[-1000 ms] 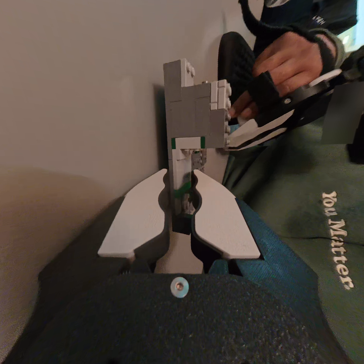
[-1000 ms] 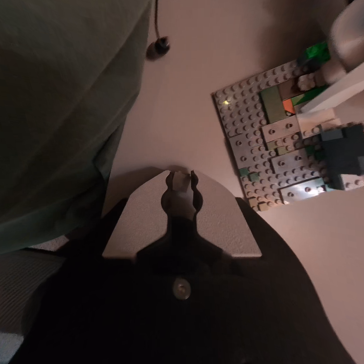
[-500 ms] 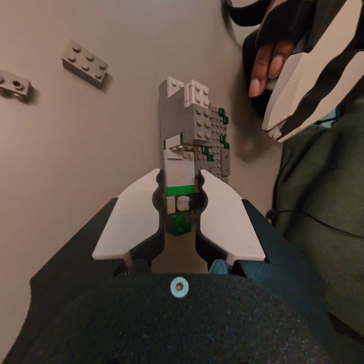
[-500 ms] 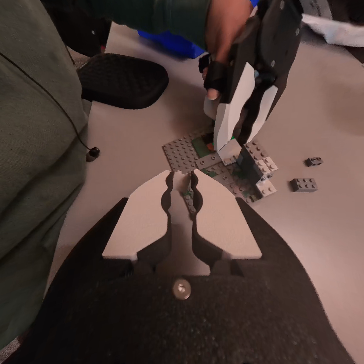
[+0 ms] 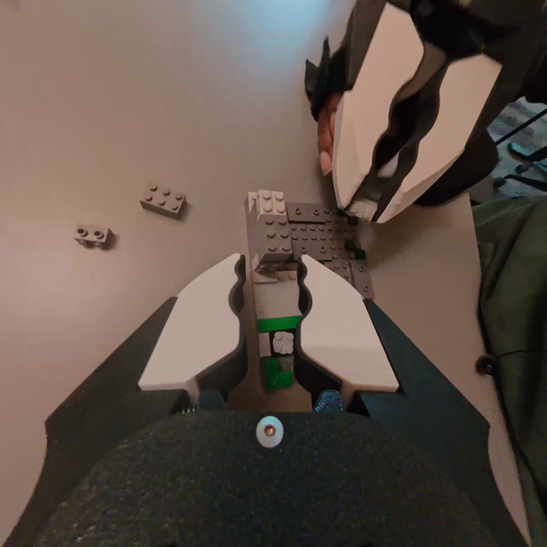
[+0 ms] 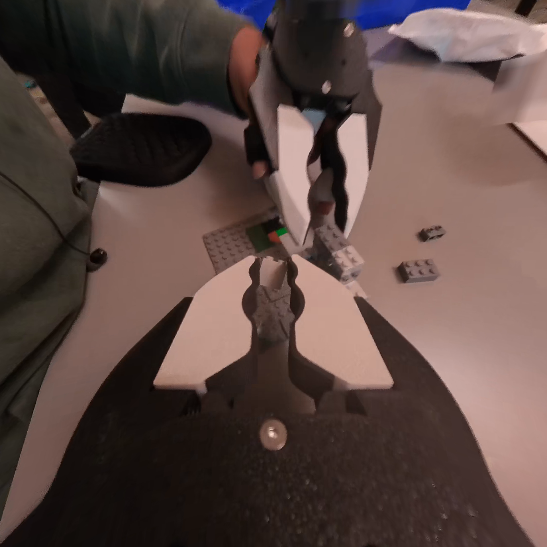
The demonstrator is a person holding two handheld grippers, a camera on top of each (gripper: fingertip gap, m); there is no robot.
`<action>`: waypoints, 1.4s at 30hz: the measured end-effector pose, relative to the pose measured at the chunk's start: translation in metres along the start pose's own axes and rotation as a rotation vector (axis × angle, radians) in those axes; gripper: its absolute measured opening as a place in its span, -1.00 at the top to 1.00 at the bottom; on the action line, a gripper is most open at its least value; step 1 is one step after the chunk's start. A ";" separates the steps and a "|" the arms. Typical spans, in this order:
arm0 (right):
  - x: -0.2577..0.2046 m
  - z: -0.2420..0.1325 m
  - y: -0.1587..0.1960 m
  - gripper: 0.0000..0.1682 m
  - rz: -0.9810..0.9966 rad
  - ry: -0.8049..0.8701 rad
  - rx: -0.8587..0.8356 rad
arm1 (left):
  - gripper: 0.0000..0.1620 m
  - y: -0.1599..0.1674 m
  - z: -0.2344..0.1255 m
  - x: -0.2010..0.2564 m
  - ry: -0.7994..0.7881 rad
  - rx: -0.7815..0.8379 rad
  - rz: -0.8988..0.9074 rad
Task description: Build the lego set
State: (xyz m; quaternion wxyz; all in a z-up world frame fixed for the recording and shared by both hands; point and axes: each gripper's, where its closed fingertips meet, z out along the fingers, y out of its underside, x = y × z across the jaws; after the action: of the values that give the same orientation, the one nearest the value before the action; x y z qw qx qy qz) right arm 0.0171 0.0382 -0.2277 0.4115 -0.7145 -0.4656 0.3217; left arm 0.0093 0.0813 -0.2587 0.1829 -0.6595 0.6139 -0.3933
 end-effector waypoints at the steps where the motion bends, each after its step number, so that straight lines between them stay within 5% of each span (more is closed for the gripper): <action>1: 0.004 -0.002 -0.005 0.80 0.012 0.007 0.023 | 0.63 0.000 0.003 -0.001 -0.019 -0.003 0.021; 12: 0.033 -0.014 -0.036 0.80 0.056 0.054 0.193 | 0.79 0.000 0.013 -0.001 -0.155 -0.010 0.190; 26: 0.021 0.016 -0.040 0.79 -0.134 -0.141 0.232 | 0.79 -0.009 0.008 0.013 -0.150 0.060 0.277; 34: 0.021 0.024 -0.026 0.64 -0.169 -0.142 0.143 | 0.79 -0.004 0.010 0.013 -0.139 0.053 0.269; 42: 0.035 0.017 -0.026 0.79 -0.107 -0.047 -0.065 | 0.78 0.004 0.012 0.008 -0.164 -0.021 0.215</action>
State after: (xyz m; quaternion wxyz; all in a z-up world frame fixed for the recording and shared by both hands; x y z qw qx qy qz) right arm 0.0051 0.0815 -0.2151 0.3936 -0.6939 -0.5228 0.3005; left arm 0.0152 0.0699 -0.2662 0.2668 -0.6217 0.6682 -0.3096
